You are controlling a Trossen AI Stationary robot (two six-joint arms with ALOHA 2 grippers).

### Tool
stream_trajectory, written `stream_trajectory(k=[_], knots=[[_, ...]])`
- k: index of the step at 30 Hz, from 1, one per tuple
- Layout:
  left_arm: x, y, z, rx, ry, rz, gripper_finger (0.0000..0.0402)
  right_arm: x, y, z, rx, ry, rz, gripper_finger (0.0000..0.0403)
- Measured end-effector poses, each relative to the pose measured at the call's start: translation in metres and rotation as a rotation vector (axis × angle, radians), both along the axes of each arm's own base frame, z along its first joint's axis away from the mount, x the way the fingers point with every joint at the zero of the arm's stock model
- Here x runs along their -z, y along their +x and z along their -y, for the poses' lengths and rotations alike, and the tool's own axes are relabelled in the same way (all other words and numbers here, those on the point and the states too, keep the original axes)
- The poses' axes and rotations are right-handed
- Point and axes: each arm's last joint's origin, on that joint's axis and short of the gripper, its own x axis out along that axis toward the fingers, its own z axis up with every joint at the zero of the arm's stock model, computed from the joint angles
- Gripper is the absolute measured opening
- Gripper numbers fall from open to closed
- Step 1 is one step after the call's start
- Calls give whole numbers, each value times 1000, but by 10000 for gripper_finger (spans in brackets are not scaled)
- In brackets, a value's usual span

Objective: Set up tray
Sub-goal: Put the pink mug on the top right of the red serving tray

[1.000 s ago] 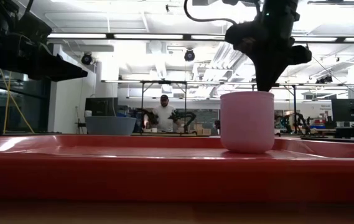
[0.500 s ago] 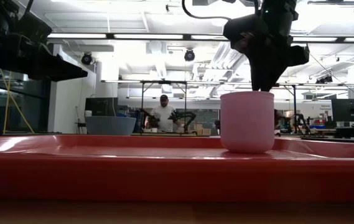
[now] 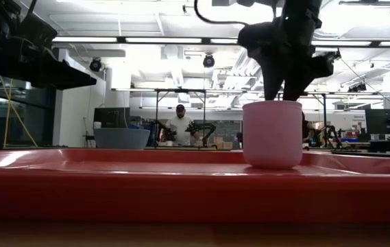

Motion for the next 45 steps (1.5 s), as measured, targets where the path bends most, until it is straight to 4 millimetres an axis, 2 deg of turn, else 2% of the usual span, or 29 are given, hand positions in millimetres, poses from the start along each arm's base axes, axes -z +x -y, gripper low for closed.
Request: stream_trajectory(k=[5, 12, 23, 45], knots=[[0, 0, 0, 1, -2, 0, 262, 14, 6, -1, 5, 10, -51, 172], [0, 0, 0, 2, -2, 0, 262, 19, 7, 0, 54, -13, -60, 131], [0, 0, 0, 3, -2, 0, 262, 19, 2, 1, 63, -23, -114, 9], [0, 0, 0, 2, 0, -1, 262, 20, -9, -1, 280, -79, -177, 1]])
